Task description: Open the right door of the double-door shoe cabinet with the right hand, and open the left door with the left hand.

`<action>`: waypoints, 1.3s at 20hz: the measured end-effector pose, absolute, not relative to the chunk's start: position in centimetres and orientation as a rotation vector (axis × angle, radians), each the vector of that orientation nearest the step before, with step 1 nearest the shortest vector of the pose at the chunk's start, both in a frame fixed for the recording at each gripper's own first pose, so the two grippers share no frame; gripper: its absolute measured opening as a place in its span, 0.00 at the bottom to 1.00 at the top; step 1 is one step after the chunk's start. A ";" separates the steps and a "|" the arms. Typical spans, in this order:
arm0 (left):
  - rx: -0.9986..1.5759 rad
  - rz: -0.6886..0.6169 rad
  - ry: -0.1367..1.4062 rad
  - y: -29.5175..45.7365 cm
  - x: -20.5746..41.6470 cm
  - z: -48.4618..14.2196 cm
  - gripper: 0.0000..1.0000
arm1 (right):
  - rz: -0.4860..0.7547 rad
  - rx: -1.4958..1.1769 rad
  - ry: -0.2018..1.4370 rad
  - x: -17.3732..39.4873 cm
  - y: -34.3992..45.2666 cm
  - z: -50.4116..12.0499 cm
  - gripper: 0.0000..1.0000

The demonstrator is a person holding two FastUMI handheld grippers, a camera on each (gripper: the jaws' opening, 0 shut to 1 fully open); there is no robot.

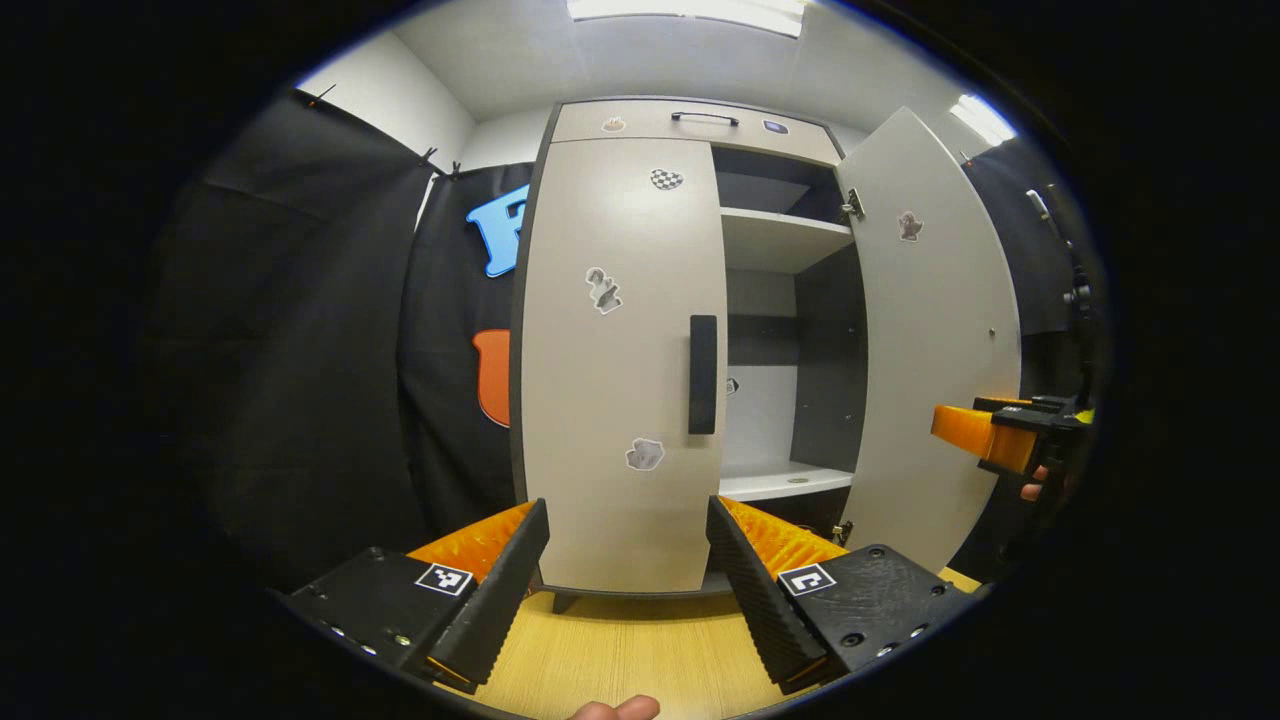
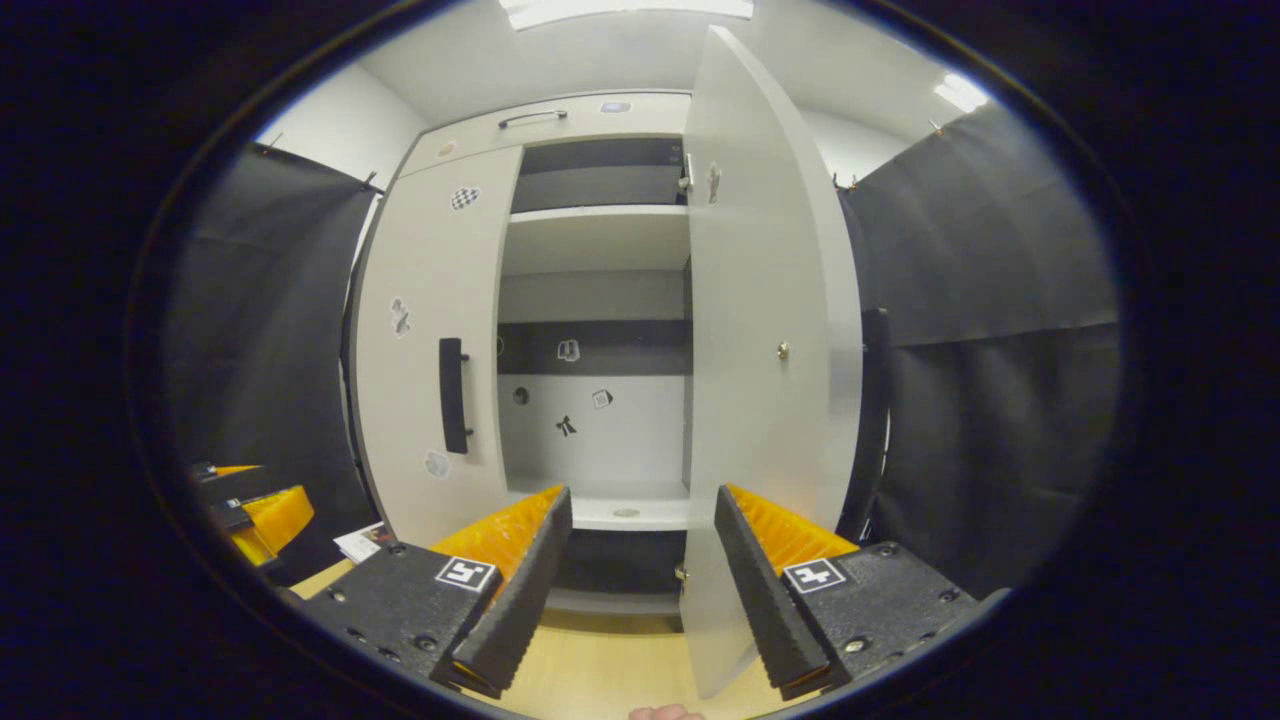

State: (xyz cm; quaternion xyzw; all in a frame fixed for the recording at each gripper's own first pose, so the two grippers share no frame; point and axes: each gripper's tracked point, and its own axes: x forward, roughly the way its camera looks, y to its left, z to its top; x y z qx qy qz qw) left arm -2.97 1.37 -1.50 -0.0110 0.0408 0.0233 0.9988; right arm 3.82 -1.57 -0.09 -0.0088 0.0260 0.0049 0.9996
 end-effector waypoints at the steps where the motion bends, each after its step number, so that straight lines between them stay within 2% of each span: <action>1: -0.024 0.037 0.067 1.1 -2.3 -0.7 0.95 | 0.012 -0.022 0.053 3.9 -1.6 -0.1 0.92; 7: -0.050 -0.100 0.001 -2.9 4.8 4.4 0.95 | 0.050 -0.031 0.051 3.3 -1.1 -0.1 0.92; 11: -0.007 -0.078 -0.053 -3.9 10.2 6.5 0.95 | 0.078 -0.010 0.043 2.7 -0.9 0.1 0.91; 16: 0.022 -0.071 -0.039 -4.7 15.2 5.3 0.95 | 0.085 -0.005 0.039 1.7 -0.9 0.0 0.92; 26: 0.023 -0.010 0.008 -3.4 19.4 3.3 0.97 | 0.096 0.011 0.069 2.8 -1.7 -1.3 0.92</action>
